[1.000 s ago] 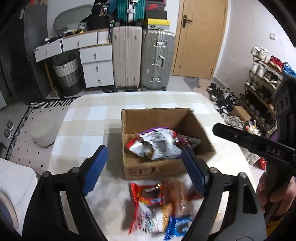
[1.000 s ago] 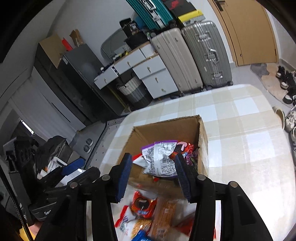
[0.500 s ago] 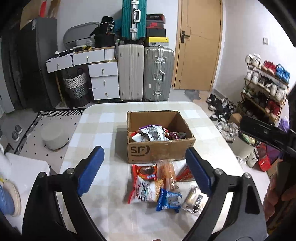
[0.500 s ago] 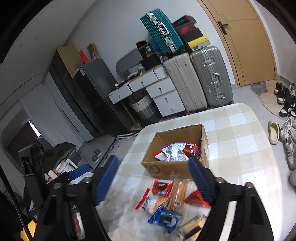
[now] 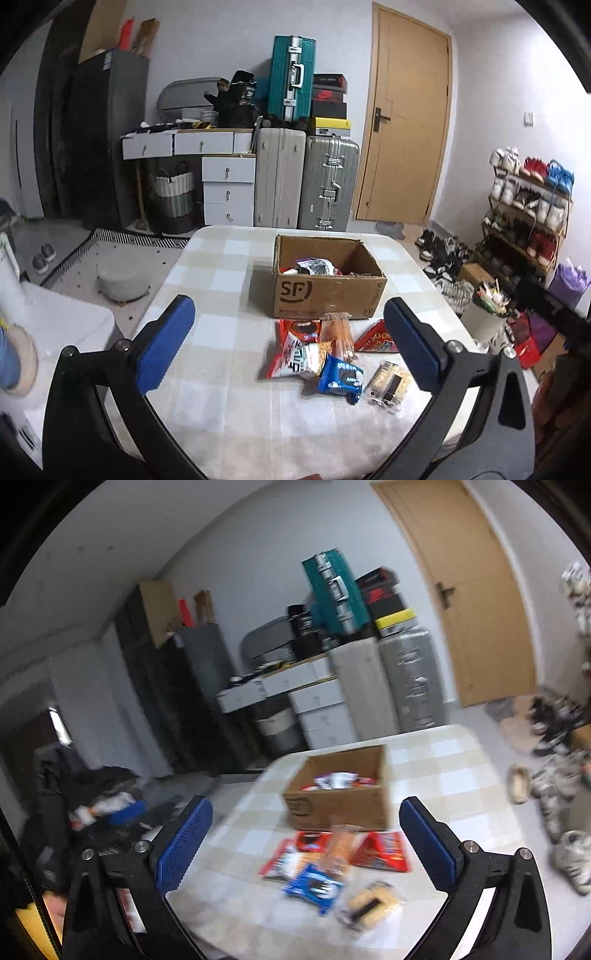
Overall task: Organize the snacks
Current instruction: 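Withdraw both open tools from the box toward the remaining snacks, then grasp the white-red noodle bag with the left tool while the right tool grasps the red chip bag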
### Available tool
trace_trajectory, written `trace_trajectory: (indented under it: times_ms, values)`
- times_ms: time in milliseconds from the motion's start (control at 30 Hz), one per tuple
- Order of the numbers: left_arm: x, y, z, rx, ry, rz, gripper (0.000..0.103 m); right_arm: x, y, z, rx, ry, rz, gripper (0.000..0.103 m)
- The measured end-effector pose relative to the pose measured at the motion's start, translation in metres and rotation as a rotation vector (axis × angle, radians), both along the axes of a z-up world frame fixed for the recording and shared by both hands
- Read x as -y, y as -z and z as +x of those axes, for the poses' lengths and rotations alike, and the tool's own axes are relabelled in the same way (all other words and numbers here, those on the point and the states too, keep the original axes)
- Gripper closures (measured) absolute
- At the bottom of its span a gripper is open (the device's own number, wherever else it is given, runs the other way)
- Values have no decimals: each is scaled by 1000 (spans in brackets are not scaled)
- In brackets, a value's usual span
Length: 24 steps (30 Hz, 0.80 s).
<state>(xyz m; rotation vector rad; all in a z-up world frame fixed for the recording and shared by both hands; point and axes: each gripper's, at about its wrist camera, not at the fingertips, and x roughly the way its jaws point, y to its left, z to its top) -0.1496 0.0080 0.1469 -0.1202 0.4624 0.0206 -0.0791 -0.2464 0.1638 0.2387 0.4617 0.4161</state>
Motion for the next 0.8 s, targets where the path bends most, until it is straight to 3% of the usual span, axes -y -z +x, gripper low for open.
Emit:
trace_trajectory:
  times_ms: [67,233,333,500,800]
  values:
    - [-8,11,-7,-7,-10,-13,1,-2,13,-13,8,74,-54,0]
    - [-14,57,-15,-80,4,-20,1,-9,54,-14,-70,81,-86,0]
    - [-16,89,-7,-161,14,-32,1,-12,80,-8,-130,94,-111,0]
    - [-24,124,8,-214,-1,-56,1,-15,106,6,-202,76,-111,0]
    - [-25,145,46,-283,15,-49,1,-22,122,26,-247,45,-138,0]
